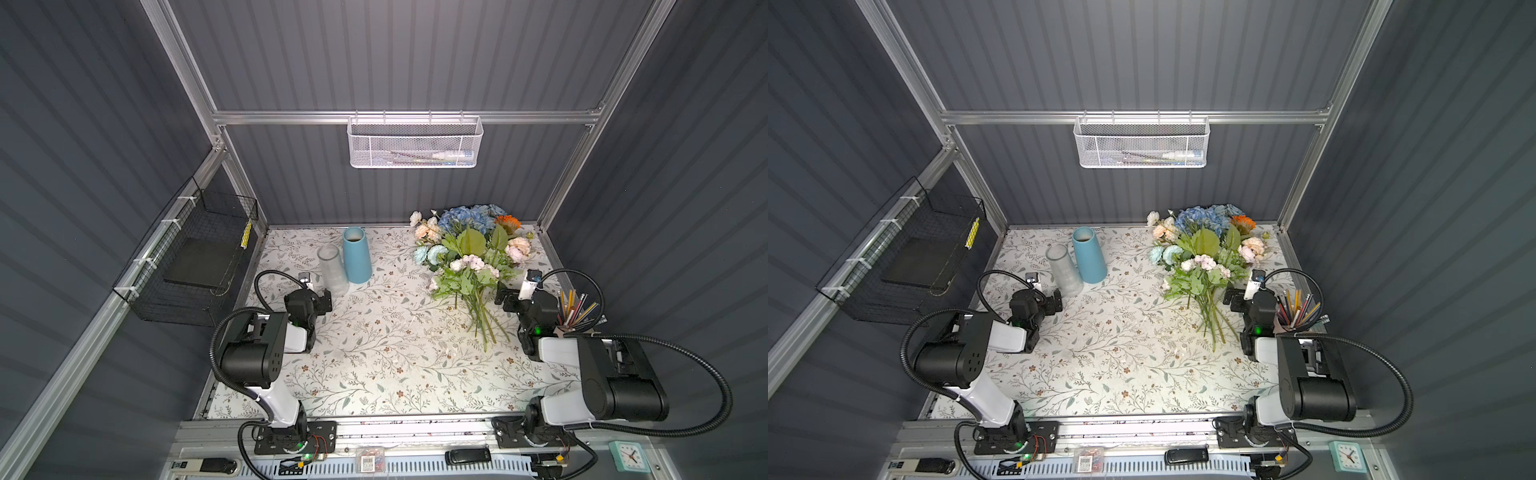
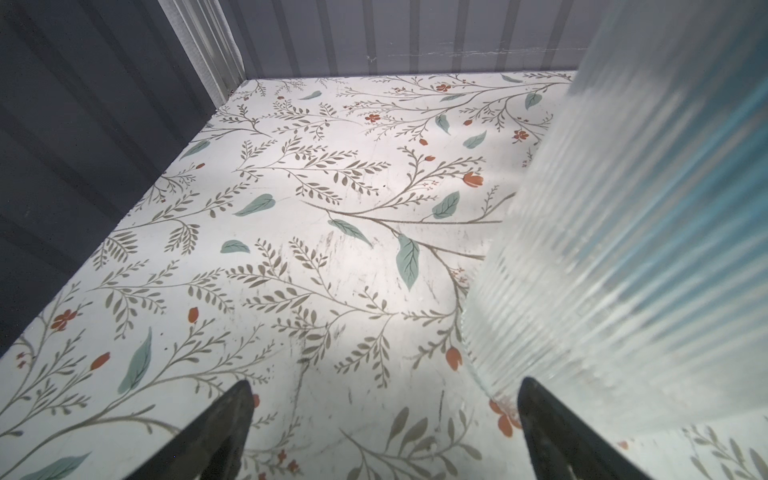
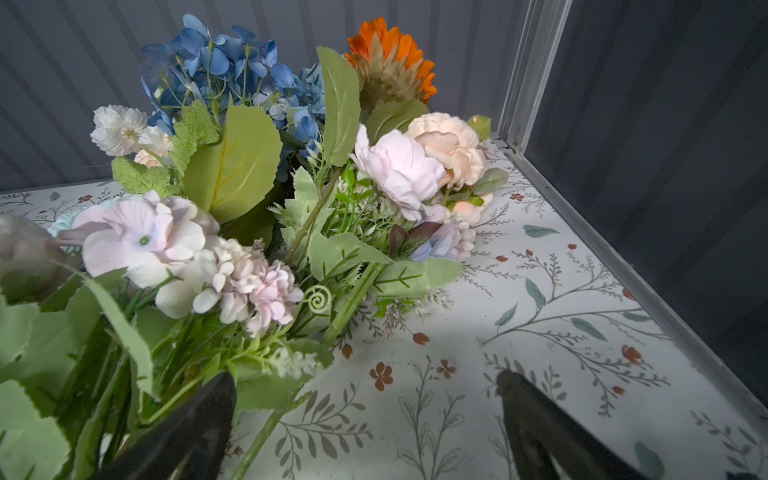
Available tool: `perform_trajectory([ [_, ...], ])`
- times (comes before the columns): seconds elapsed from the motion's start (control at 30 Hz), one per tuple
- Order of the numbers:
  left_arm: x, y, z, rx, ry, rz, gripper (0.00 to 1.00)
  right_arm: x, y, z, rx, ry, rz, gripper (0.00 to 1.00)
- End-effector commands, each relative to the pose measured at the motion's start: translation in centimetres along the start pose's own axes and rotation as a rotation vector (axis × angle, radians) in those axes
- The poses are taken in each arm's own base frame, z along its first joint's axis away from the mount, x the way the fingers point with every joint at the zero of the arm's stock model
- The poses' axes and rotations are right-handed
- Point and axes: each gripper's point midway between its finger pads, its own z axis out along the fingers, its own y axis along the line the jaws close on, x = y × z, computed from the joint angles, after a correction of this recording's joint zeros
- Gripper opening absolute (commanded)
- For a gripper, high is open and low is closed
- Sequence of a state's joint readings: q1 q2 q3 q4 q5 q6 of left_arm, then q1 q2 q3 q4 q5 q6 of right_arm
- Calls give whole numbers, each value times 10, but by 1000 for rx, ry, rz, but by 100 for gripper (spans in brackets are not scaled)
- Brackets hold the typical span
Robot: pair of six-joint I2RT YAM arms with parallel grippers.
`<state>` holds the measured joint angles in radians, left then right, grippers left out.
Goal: Arrange the flowers into the vase
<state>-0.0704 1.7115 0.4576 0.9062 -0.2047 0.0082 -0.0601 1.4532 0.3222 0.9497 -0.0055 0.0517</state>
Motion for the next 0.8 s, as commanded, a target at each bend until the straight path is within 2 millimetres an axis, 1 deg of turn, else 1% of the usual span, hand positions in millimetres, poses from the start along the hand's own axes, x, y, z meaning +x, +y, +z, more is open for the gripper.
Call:
perform_trajectory([
  [0.0, -9, 2, 3, -9, -29, 4, 99, -5, 0, 1, -5, -20, 2, 99],
  [0.03, -11, 5, 2, -27, -26, -7, 99, -6, 0, 0, -6, -24, 2, 99],
  [0.13, -25, 13, -8, -65, -31, -26, 99, -9, 0, -4, -9, -40, 3, 99],
  [0.23, -33, 17, -17, -80, -40, -22, 99, -18, -3, -10, 14, -52, 8, 99],
  [0.33, -42, 23, -26, -106, -53, -56, 99, -33, -7, -16, 44, -47, 17, 99],
  [0.47, -54, 34, -38, -160, -49, -148, 99, -56, -7, -28, 55, -41, 50, 99],
  [0.5, -57, 33, -41, -151, -49, -166, 99, -60, -4, -31, 45, -29, 64, 99],
  [0.53, -58, 32, -45, -141, -44, -191, 99, -70, 1, -36, 28, -36, 75, 99],
  [0.63, -58, 19, -56, -62, -7, -243, 99, -84, 22, -42, -33, -14, 81, 99],
  [0.77, -56, -4, -72, 54, 27, -272, 99, -92, 64, -47, -121, 23, 18, 99],
])
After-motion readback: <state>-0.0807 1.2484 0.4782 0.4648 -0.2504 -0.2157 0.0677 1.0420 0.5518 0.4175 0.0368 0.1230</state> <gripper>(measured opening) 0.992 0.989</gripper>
